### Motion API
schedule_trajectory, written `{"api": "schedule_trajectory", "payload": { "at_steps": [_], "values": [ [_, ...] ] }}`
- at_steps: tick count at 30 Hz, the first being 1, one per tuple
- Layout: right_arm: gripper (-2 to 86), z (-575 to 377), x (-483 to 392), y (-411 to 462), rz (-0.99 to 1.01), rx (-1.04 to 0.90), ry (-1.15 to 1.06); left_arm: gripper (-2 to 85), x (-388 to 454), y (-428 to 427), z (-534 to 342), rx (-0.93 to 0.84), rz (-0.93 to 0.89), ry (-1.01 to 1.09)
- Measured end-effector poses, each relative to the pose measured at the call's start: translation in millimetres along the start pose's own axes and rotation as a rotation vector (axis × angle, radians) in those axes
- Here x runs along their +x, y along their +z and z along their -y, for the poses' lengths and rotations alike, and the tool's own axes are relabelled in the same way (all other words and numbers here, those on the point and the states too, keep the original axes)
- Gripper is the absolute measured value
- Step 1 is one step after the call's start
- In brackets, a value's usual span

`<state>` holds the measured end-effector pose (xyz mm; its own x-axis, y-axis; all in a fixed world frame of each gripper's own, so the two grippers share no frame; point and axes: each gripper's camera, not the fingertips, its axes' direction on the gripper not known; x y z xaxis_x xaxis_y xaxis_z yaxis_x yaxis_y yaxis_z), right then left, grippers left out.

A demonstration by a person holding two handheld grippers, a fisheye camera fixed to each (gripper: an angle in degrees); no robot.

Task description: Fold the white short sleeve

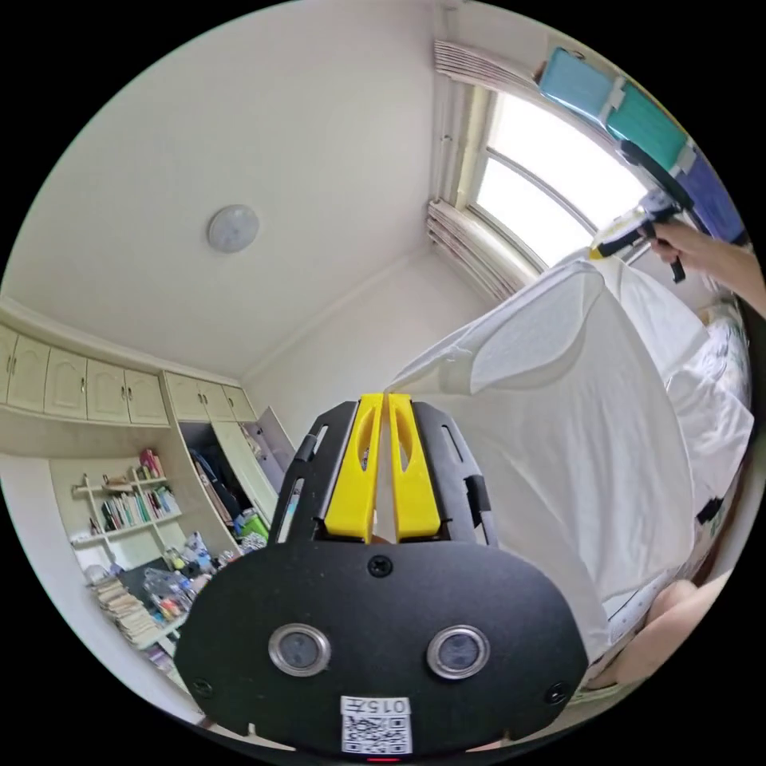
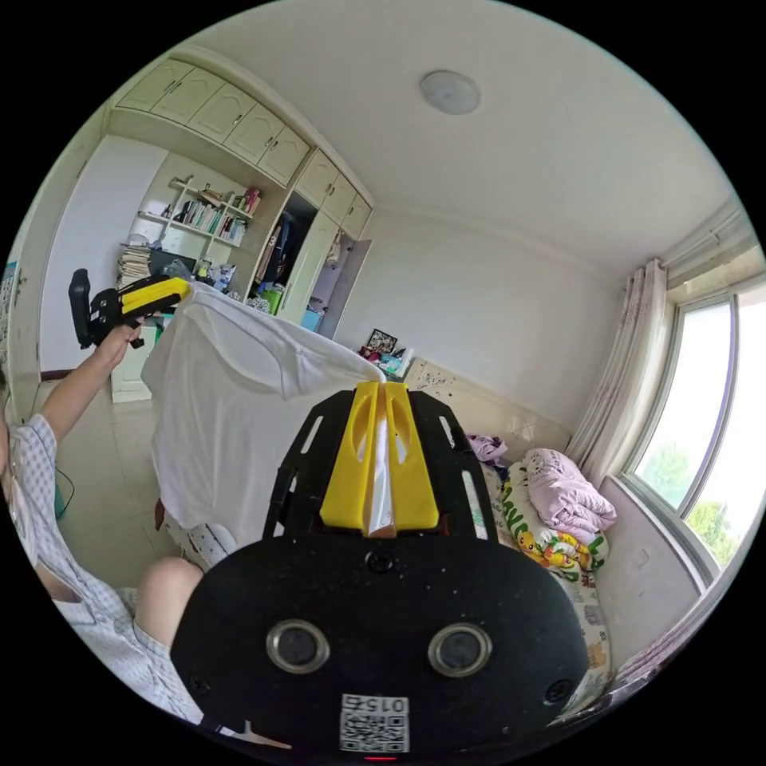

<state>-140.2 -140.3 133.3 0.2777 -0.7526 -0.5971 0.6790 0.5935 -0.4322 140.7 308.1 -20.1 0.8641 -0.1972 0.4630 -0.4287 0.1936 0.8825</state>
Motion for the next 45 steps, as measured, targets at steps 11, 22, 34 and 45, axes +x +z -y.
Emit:
{"api": "schedule_trajectory", "payload": {
  "at_steps": [11,22,34,45],
  "values": [
    [-0.7,13,12,74,-0.014,0.006,-0.098,-0.2,15,64,-23,-0.042,0.0,0.084],
    [0.2,-5,75,370,-0.01,-0.243,-0.008,0.1,80,389,-136,-0.34,-0.131,0.038],
    [12.1,-128,144,704,0.368,-0.671,0.443,3.4,153,688,-380,-0.8,-0.395,-0.375],
    [8.7,-196,149,810,0.55,-1.041,0.431,11.3,65,760,-575,-1.159,-0.577,-0.651]
  ]
}}
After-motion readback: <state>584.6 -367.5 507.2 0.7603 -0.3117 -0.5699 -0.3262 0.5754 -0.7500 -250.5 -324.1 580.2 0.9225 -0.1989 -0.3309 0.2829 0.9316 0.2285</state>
